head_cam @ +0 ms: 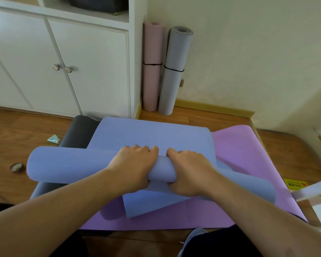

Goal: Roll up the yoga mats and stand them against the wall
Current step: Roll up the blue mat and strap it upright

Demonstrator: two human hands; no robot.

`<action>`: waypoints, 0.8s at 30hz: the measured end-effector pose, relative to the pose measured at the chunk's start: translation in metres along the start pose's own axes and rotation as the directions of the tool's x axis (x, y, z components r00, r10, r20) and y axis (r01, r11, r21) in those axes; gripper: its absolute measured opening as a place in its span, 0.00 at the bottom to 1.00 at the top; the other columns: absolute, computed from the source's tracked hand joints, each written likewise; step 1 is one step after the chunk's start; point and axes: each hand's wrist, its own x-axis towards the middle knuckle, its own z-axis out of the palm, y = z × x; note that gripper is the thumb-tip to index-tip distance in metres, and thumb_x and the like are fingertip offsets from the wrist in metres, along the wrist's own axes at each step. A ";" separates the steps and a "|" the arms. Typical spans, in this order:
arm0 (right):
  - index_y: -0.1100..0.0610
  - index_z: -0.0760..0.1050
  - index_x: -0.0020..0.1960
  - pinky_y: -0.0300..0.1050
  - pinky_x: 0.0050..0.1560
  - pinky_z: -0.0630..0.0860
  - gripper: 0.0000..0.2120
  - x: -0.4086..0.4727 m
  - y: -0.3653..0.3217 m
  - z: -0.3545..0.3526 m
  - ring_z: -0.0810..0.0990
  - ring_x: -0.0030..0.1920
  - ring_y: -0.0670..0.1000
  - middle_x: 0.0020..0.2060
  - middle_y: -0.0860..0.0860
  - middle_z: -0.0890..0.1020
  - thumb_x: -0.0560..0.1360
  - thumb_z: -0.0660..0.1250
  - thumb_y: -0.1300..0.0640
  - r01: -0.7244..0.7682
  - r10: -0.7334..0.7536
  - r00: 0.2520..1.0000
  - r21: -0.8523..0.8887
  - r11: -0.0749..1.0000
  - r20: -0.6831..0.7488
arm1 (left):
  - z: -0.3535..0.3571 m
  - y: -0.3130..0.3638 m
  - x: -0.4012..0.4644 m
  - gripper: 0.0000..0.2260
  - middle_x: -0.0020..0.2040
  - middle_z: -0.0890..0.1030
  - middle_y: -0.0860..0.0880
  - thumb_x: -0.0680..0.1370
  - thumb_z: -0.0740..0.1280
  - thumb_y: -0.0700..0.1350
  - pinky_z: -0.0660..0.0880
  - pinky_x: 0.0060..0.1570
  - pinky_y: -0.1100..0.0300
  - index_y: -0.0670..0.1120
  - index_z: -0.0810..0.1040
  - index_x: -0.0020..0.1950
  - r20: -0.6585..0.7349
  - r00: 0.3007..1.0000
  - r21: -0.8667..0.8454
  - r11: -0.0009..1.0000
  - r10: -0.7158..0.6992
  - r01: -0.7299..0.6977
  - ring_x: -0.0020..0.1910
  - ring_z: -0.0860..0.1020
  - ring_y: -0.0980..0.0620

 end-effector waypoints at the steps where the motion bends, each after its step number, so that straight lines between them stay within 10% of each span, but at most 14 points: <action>1: 0.49 0.65 0.56 0.51 0.39 0.73 0.21 0.000 -0.001 0.000 0.81 0.45 0.58 0.47 0.50 0.79 0.70 0.71 0.46 0.007 -0.007 1.000 -0.011 1.000 -0.012 | 0.000 -0.001 0.001 0.19 0.52 0.78 0.52 0.75 0.71 0.54 0.75 0.44 0.54 0.51 0.67 0.59 0.013 1.000 -0.018 1.000 -0.005 0.005 0.50 0.79 0.48; 7: 0.49 0.62 0.71 0.50 0.41 0.72 0.37 -0.002 -0.015 0.006 0.80 0.50 0.56 0.54 0.49 0.78 0.68 0.76 0.43 0.082 -0.101 0.990 -0.173 0.981 -0.099 | -0.008 -0.017 0.002 0.18 0.41 0.73 0.55 0.70 0.73 0.57 0.72 0.38 0.56 0.54 0.70 0.54 0.137 0.990 -0.148 0.988 -0.029 0.049 0.41 0.75 0.52; 18: 0.48 0.63 0.57 0.50 0.37 0.70 0.21 -0.001 -0.004 0.004 0.82 0.45 0.57 0.47 0.50 0.79 0.71 0.71 0.47 0.060 -0.061 0.998 -0.034 0.998 -0.031 | 0.000 0.000 -0.001 0.22 0.52 0.77 0.52 0.74 0.72 0.56 0.68 0.43 0.55 0.52 0.65 0.59 0.015 1.000 -0.027 0.999 0.018 -0.017 0.50 0.78 0.49; 24: 0.49 0.63 0.72 0.51 0.44 0.71 0.40 -0.003 -0.012 0.003 0.80 0.52 0.57 0.55 0.50 0.77 0.66 0.78 0.44 0.029 -0.054 0.993 -0.217 0.976 -0.109 | -0.010 -0.019 0.004 0.23 0.45 0.77 0.54 0.67 0.75 0.60 0.80 0.44 0.52 0.54 0.71 0.55 0.161 0.986 -0.160 0.984 -0.046 0.072 0.43 0.78 0.51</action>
